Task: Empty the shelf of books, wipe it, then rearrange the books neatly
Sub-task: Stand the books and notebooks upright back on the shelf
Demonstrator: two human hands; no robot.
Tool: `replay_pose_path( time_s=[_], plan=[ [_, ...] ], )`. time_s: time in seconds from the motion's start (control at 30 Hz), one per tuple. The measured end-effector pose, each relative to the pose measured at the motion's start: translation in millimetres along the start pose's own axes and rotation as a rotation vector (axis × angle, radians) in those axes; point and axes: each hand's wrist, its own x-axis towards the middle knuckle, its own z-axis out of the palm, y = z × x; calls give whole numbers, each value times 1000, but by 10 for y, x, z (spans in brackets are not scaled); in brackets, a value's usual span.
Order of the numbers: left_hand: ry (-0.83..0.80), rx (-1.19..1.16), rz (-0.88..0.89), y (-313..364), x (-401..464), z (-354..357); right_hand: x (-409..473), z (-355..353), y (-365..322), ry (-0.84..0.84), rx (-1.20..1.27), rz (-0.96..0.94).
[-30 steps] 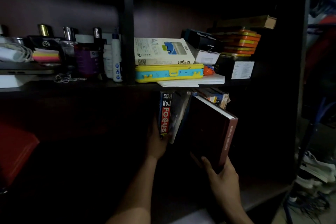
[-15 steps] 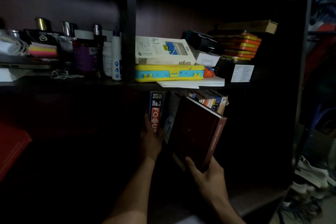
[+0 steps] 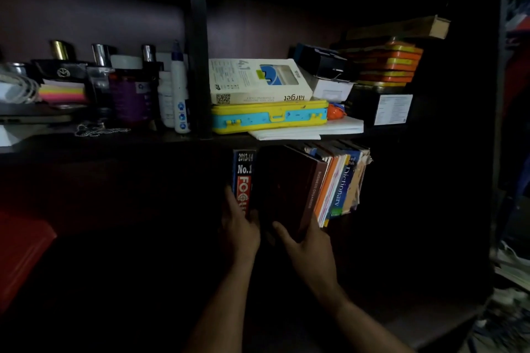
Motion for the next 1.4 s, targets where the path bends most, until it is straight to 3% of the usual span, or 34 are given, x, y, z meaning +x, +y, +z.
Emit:
replay_pose_path(
  time_s=[0.33,0.63,1.13,1.4],
  plan=[
    [4,-39,80,34,-51,58,-75,-79,-80,7,-41,-187],
    [0,-71,59,1,-20,87,-49,-62,-10,-124,66,-162],
    [39,-81,31,54,-56,113,-33,-46,12,69,-55,-179],
    [102,-34,8,67,-74,87,-50,-26,-28,-103,61,-237]
  ],
)
